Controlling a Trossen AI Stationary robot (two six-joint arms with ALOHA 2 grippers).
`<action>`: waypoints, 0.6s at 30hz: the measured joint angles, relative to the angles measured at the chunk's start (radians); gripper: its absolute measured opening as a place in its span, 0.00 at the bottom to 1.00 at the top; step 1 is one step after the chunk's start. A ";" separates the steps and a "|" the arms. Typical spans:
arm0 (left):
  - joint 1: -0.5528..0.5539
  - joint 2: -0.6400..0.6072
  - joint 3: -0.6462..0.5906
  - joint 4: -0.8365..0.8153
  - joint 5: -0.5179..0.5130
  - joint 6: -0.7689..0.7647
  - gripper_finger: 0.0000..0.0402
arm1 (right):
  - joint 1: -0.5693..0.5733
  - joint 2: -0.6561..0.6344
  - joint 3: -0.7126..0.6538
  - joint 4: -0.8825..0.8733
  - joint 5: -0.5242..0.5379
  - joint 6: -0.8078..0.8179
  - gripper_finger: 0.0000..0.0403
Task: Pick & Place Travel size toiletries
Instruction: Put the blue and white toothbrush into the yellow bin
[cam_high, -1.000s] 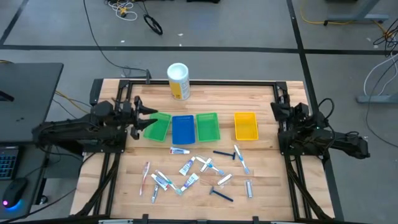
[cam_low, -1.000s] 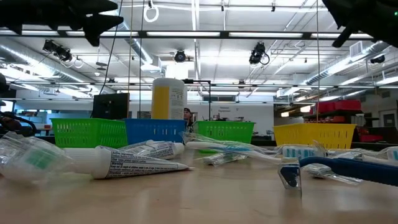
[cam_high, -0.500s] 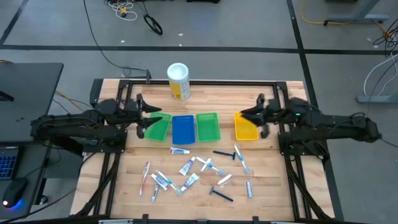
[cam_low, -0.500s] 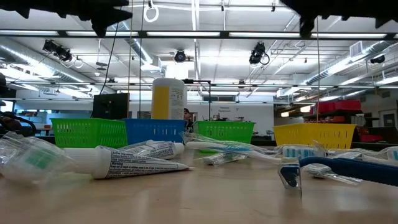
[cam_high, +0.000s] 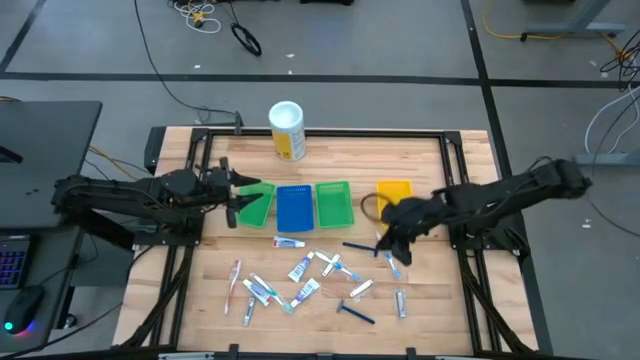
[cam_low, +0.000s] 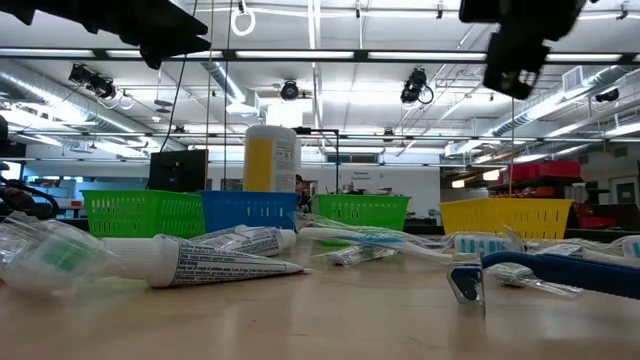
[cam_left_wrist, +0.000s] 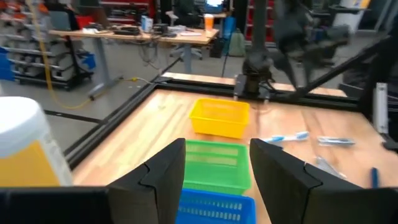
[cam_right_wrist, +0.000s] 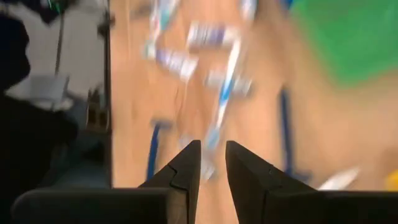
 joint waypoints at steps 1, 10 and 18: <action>0.000 0.000 0.000 0.001 -0.012 0.000 0.47 | 0.012 0.020 0.001 -0.022 -0.019 0.033 0.21; 0.000 0.000 0.000 0.001 -0.094 -0.013 0.47 | 0.071 0.162 0.001 -0.159 -0.061 0.131 0.21; 0.000 0.000 0.000 0.001 -0.094 -0.024 0.47 | 0.076 0.227 0.001 -0.184 0.036 0.250 0.21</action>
